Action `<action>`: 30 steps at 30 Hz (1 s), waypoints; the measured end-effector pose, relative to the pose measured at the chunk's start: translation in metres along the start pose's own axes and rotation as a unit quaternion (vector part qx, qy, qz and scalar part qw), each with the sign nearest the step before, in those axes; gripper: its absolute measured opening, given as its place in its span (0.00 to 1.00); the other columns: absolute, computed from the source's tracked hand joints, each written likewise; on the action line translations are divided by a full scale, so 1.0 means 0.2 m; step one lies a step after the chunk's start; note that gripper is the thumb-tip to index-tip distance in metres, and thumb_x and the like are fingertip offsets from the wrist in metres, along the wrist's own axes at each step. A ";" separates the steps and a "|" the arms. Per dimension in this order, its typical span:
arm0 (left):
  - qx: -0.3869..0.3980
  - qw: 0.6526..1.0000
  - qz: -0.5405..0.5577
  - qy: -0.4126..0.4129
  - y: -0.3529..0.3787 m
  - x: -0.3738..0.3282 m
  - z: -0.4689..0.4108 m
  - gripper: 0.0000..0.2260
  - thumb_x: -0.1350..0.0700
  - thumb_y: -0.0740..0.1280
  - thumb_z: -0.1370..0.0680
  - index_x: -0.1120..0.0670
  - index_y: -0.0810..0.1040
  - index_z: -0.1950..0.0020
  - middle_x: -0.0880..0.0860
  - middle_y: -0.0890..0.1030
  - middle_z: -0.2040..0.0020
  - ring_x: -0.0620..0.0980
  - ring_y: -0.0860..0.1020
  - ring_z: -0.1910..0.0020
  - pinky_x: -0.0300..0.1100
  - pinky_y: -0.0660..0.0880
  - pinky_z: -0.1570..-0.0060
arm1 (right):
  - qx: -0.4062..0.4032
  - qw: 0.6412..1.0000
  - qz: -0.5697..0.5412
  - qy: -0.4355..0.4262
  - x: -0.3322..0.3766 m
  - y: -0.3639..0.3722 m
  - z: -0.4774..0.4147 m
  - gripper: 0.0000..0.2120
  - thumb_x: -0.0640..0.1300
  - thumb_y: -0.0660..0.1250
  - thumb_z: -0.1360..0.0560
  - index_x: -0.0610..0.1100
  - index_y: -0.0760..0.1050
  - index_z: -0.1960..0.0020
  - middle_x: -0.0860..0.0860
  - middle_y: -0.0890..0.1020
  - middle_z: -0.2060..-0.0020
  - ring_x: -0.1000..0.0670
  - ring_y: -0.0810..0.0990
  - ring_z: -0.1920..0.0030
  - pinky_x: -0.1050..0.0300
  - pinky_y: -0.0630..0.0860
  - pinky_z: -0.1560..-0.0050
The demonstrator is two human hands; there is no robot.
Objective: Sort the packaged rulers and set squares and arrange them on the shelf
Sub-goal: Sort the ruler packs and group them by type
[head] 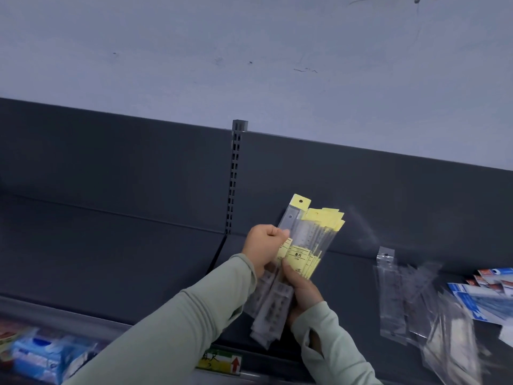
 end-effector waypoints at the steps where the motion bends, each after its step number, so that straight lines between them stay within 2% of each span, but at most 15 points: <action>1: 0.006 1.000 0.009 -0.020 0.00 0.01 0.00 0.09 0.62 0.65 0.21 0.58 0.77 0.61 0.54 0.78 0.62 0.51 0.76 0.61 0.44 0.78 0.56 | 0.000 1.000 0.002 0.002 0.00 -0.01 0.00 0.22 0.48 0.73 0.35 0.40 0.79 0.44 0.39 0.83 0.50 0.37 0.82 0.50 0.37 0.75 0.42; 3: 0.026 0.998 0.024 -0.052 -0.01 0.04 0.01 0.12 0.70 0.60 0.22 0.57 0.79 0.57 0.56 0.80 0.58 0.50 0.79 0.60 0.42 0.79 0.58 | -0.006 1.000 -0.001 0.010 -0.01 -0.01 0.00 0.27 0.51 0.77 0.37 0.40 0.78 0.41 0.37 0.82 0.46 0.34 0.80 0.45 0.34 0.72 0.39; 5: 0.042 0.996 0.038 -0.064 -0.02 0.05 0.02 0.13 0.71 0.60 0.23 0.56 0.79 0.57 0.56 0.81 0.57 0.49 0.79 0.61 0.42 0.79 0.61 | -0.002 1.000 -0.016 0.019 -0.02 -0.02 0.00 0.25 0.49 0.75 0.34 0.39 0.78 0.41 0.36 0.81 0.45 0.34 0.79 0.45 0.34 0.72 0.39; 9: 0.060 0.997 0.022 -0.052 -0.02 0.06 0.04 0.09 0.71 0.66 0.25 0.58 0.73 0.55 0.52 0.78 0.61 0.45 0.77 0.63 0.31 0.72 0.71 | 0.006 0.999 -0.046 0.030 -0.02 -0.01 -0.01 0.15 0.43 0.70 0.32 0.38 0.78 0.48 0.39 0.83 0.58 0.42 0.83 0.61 0.48 0.81 0.57; 11: 0.056 0.997 -0.017 -0.050 -0.05 0.09 0.03 0.09 0.69 0.67 0.26 0.56 0.74 0.54 0.52 0.78 0.60 0.45 0.76 0.62 0.32 0.72 0.66 | -0.001 0.998 -0.053 0.041 -0.02 0.00 -0.02 0.08 0.41 0.67 0.31 0.39 0.77 0.54 0.43 0.81 0.68 0.46 0.82 0.69 0.53 0.80 0.66; 13: 0.024 0.988 -0.145 -0.037 -0.12 0.12 0.00 0.05 0.64 0.65 0.25 0.55 0.75 0.55 0.53 0.78 0.56 0.49 0.76 0.57 0.40 0.75 0.57 | -0.014 0.998 -0.043 0.042 -0.01 -0.01 -0.03 0.02 0.37 0.63 0.27 0.41 0.74 0.55 0.47 0.76 0.74 0.50 0.76 0.76 0.58 0.75 0.73; 15: 0.048 0.935 -0.351 -0.034 -0.19 0.15 -0.01 0.05 0.58 0.65 0.23 0.57 0.78 0.52 0.54 0.80 0.51 0.53 0.78 0.51 0.46 0.75 0.49 | -0.005 0.998 -0.049 0.043 0.00 -0.02 -0.03 0.04 0.37 0.62 0.25 0.43 0.74 0.55 0.49 0.73 0.75 0.53 0.70 0.80 0.62 0.70 0.77; 17: 0.109 0.850 -0.510 -0.069 -0.24 0.19 0.03 0.13 0.48 0.68 0.24 0.56 0.77 0.47 0.56 0.80 0.49 0.55 0.78 0.48 0.46 0.74 0.50 | 0.020 0.997 -0.059 0.054 0.01 -0.01 -0.02 0.09 0.40 0.74 0.36 0.44 0.76 0.59 0.50 0.70 0.76 0.54 0.66 0.82 0.64 0.66 0.79; 19: 0.165 0.803 -0.564 -0.098 -0.25 0.22 0.07 0.21 0.42 0.72 0.28 0.55 0.75 0.45 0.57 0.78 0.50 0.55 0.78 0.46 0.47 0.75 0.48 | 0.036 0.996 -0.057 0.065 0.00 0.00 -0.02 0.18 0.42 0.82 0.50 0.43 0.78 0.64 0.50 0.69 0.77 0.54 0.65 0.82 0.64 0.65 0.79; 20: 0.176 0.796 -0.570 -0.107 -0.25 0.23 0.08 0.22 0.42 0.73 0.29 0.55 0.74 0.44 0.57 0.78 0.50 0.56 0.78 0.45 0.48 0.75 0.47 | 0.038 0.996 -0.049 0.068 0.00 0.01 -0.01 0.16 0.43 0.80 0.47 0.43 0.77 0.64 0.50 0.69 0.77 0.54 0.65 0.82 0.64 0.65 0.79; 22: 0.187 0.798 -0.561 -0.115 -0.23 0.24 0.07 0.21 0.45 0.75 0.29 0.57 0.75 0.46 0.57 0.78 0.51 0.57 0.79 0.48 0.49 0.76 0.48 | 0.027 0.997 -0.034 0.064 -0.01 0.01 -0.02 0.09 0.43 0.71 0.37 0.43 0.73 0.61 0.50 0.70 0.76 0.54 0.65 0.82 0.63 0.66 0.79; 24: 0.187 0.815 -0.534 -0.128 -0.23 0.26 0.05 0.14 0.50 0.75 0.29 0.54 0.71 0.59 0.54 0.74 0.63 0.53 0.77 0.60 0.45 0.73 0.58 | 0.021 0.997 -0.029 0.062 -0.01 0.01 -0.02 0.10 0.43 0.72 0.37 0.43 0.72 0.61 0.50 0.71 0.76 0.54 0.67 0.81 0.62 0.67 0.79; 26: 0.178 0.832 -0.505 -0.144 -0.23 0.27 0.04 0.17 0.54 0.74 0.28 0.53 0.66 0.66 0.51 0.69 0.67 0.50 0.71 0.67 0.41 0.68 0.64 | 0.011 0.997 -0.025 0.066 -0.01 -0.01 -0.02 0.09 0.42 0.72 0.35 0.43 0.72 0.61 0.49 0.72 0.75 0.53 0.67 0.81 0.61 0.68 0.78; 28: 0.152 0.851 -0.486 -0.128 -0.24 0.25 0.04 0.08 0.58 0.70 0.26 0.56 0.72 0.62 0.53 0.74 0.62 0.52 0.74 0.61 0.41 0.69 0.62 | 0.000 0.997 -0.019 0.075 -0.01 -0.02 -0.02 0.05 0.41 0.65 0.27 0.43 0.70 0.60 0.50 0.72 0.76 0.54 0.67 0.81 0.62 0.68 0.79; 30: 0.095 0.901 -0.411 -0.100 -0.26 0.22 0.01 0.02 0.61 0.65 0.25 0.56 0.75 0.58 0.54 0.77 0.57 0.53 0.75 0.56 0.41 0.70 0.58 | 0.003 0.996 -0.026 0.084 -0.01 -0.01 -0.01 0.06 0.40 0.61 0.24 0.44 0.70 0.59 0.50 0.71 0.76 0.54 0.67 0.82 0.62 0.68 0.79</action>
Point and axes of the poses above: each hand's wrist, its own z-axis away from the middle knuckle, its own y-axis out of the palm, x = y × z, the point moved 4 cm from there along -z, towards the middle knuckle
